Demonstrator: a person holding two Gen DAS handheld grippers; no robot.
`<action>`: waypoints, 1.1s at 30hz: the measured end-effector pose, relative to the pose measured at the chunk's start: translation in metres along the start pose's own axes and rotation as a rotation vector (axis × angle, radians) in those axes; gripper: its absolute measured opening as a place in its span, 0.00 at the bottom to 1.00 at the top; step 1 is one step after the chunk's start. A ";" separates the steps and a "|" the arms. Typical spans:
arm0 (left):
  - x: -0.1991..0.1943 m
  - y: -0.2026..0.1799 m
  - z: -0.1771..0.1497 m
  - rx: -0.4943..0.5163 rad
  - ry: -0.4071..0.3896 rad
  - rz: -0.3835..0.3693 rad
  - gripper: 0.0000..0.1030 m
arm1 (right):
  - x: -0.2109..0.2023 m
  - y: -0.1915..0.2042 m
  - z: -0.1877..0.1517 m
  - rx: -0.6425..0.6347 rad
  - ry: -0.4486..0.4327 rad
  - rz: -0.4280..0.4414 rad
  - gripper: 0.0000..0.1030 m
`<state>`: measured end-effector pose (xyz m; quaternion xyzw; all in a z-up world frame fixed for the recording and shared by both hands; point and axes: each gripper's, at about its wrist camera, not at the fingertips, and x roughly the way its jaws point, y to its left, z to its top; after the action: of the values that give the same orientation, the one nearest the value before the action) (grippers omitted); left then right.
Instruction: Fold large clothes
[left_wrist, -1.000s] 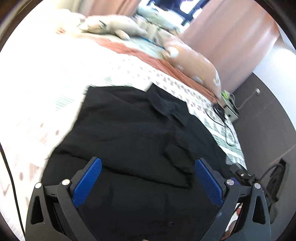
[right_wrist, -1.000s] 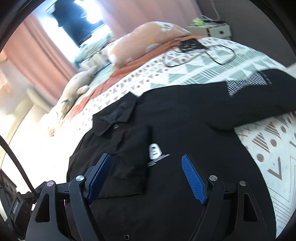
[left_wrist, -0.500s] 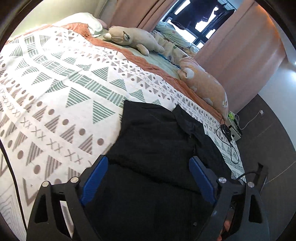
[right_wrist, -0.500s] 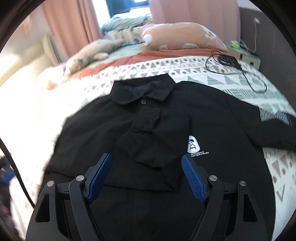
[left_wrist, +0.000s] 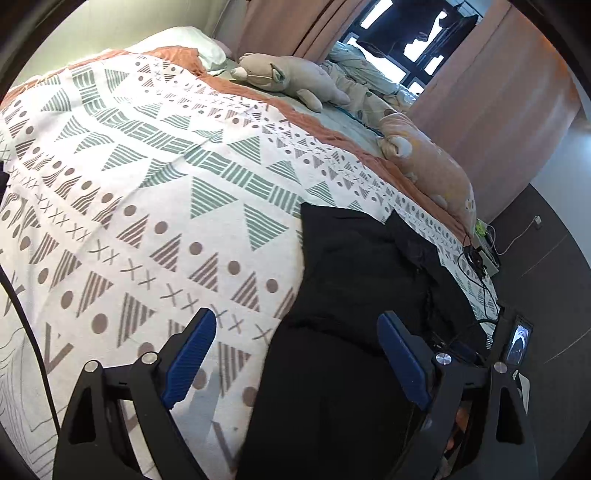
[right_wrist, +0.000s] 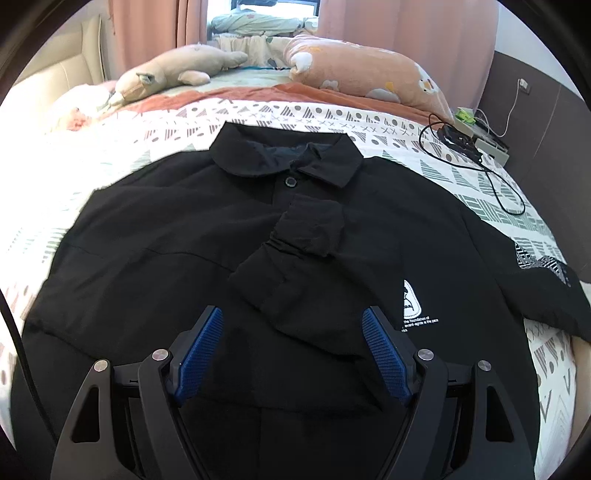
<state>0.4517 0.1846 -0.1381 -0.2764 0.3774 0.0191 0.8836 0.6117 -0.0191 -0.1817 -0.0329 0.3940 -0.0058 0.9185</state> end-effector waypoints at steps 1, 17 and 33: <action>0.000 0.003 0.000 -0.009 0.001 0.001 0.88 | 0.003 0.004 -0.001 -0.005 0.000 -0.018 0.75; 0.005 -0.018 -0.005 0.000 0.014 -0.005 0.88 | -0.025 -0.053 0.003 0.170 -0.054 0.054 0.01; 0.007 -0.041 -0.011 0.022 0.023 -0.001 0.88 | -0.022 -0.238 -0.064 0.766 0.062 0.373 0.88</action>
<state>0.4592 0.1430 -0.1294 -0.2671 0.3876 0.0115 0.8822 0.5541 -0.2591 -0.1943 0.3829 0.3901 0.0137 0.8372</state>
